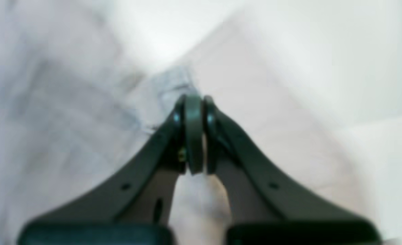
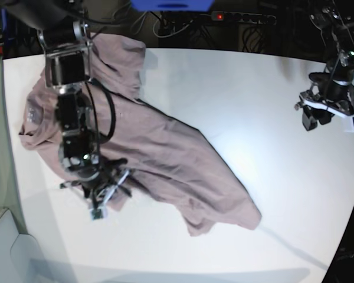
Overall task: Layout the t-shirt on the table in an organized manner, then fold the t-shirt properly
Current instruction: 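Grasp the shirt hem with the right gripper and pull it outward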
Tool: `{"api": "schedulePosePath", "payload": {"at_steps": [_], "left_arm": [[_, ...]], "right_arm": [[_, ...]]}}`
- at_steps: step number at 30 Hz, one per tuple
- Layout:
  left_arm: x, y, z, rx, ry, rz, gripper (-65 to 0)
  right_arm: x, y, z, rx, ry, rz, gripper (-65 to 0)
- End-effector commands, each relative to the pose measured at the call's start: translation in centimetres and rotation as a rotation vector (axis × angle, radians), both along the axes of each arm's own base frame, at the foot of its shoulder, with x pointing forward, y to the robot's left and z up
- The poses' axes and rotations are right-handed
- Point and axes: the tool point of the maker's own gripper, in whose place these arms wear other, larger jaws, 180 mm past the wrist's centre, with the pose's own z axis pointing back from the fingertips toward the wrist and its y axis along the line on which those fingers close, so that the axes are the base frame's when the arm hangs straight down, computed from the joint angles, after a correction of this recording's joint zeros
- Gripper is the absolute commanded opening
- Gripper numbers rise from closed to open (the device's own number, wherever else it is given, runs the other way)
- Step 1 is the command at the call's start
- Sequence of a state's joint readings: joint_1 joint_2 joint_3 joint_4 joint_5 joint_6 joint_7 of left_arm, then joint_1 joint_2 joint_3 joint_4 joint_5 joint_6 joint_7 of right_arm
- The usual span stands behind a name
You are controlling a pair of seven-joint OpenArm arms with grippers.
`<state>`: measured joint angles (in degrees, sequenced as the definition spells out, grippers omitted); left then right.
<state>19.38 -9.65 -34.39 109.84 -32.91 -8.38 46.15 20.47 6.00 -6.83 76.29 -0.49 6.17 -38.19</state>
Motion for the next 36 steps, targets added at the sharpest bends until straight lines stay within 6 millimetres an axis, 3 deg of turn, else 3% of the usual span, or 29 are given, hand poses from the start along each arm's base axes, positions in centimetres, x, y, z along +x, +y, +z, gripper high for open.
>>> {"api": "schedulePosePath", "payload": {"at_steps": [1, 6, 12, 17, 23, 28, 30, 34, 36], "left_arm": [[0.5, 0.3, 1.1, 0.012, -0.041, -0.001, -37.0], [0.4, 0.3, 1.1, 0.013, -0.040, 0.000, -37.0], [0.4, 0.3, 1.1, 0.013, -0.040, 0.000, -37.0], [0.5, 0.3, 1.2, 0.013, -0.045, 0.000, -37.0], [0.7, 0.3, 1.4, 0.014, -0.050, -0.001, -36.9], [2.2, 0.2, 3.0, 0.019, -0.106, -0.003, -36.9], [2.4, 0.3, 3.3, 0.022, -0.115, -0.005, -36.9], [3.2, 0.3, 4.1, 0.021, -0.142, -0.005, -36.9], [3.4, 0.2, 4.2, 0.019, -0.149, -0.004, -36.9]], "right_arm": [[2.2, -0.4, 3.9, 0.012, -0.108, -0.013, -65.0], [4.4, -2.0, 7.6, -0.010, -0.186, -0.031, -65.0], [5.1, -2.5, 8.9, -0.013, -0.216, -0.041, -65.0], [5.6, -4.3, 10.2, -0.029, -0.242, -0.070, -65.0], [6.0, -9.3, 13.1, 0.016, -0.302, -0.203, -65.0], [5.8, -11.1, 10.6, 0.007, -0.235, -0.237, -65.0], [5.5, -13.0, 10.0, 0.027, -0.229, -0.309, -65.0], [4.1, -19.0, 10.7, 0.103, -0.319, -0.551, -65.0], [3.5, -20.4, 10.5, 0.120, -0.325, -0.614, -65.0]]}}
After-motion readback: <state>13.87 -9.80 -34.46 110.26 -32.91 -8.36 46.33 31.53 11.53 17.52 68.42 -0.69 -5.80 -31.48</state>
